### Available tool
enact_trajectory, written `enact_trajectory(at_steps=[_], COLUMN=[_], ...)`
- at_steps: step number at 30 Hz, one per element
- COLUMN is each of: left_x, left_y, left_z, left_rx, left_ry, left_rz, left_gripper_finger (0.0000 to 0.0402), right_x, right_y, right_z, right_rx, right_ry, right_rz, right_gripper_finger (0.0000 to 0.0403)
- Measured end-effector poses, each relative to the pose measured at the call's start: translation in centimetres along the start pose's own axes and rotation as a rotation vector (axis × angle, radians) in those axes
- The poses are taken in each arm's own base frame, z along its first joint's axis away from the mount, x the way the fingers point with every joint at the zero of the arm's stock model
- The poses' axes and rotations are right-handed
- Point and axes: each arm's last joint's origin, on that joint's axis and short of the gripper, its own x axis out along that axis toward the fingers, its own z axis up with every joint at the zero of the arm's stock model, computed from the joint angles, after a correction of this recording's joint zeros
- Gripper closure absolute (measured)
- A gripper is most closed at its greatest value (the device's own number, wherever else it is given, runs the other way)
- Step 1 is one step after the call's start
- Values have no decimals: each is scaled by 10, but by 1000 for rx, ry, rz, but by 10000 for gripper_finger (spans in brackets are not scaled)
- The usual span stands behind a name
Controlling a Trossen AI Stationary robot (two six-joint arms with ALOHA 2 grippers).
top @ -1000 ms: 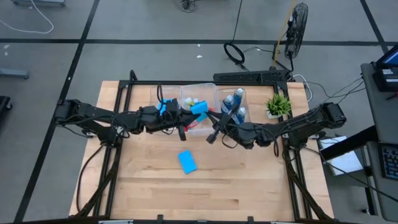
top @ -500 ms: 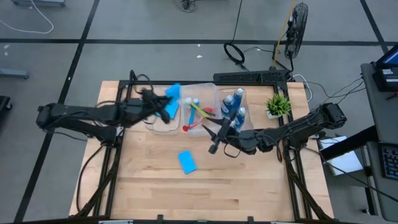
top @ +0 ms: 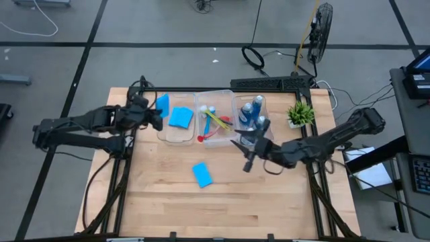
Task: Pick & Place Kitchen Sink Supplies
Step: Put the blue dishwashing sponge into the left transparent bin
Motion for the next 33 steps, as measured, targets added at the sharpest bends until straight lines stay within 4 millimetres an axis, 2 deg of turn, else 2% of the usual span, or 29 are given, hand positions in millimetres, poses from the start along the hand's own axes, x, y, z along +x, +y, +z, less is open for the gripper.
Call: enact_trajectory(at_steps=[6,9,13,21,28,33], left_x=[20,31,42,42,23,4], left_y=[-1,-6,-14,-6,-15,-30], left_z=[-9,-11,-6,15,42,59], left_rx=[-66,-22,37,27,170,367], left_ry=[269,398,474,429,240,21], left_rz=[-34,-149,-377,-625,-1121,-1441], left_gripper_finger=[394,394,394,394,394,394], right_x=[-27,-37,-50,-69,-75,-75], right_y=[-9,-11,-12,-6,-2,-2], right_z=[12,13,13,14,15,15], right_rx=[31,5,-23,-12,-34,-37], right_ry=[3,22,47,58,53,53], right_rz=[58,87,132,209,241,244], right_gripper_finger=[249,251,252,252,250,252])
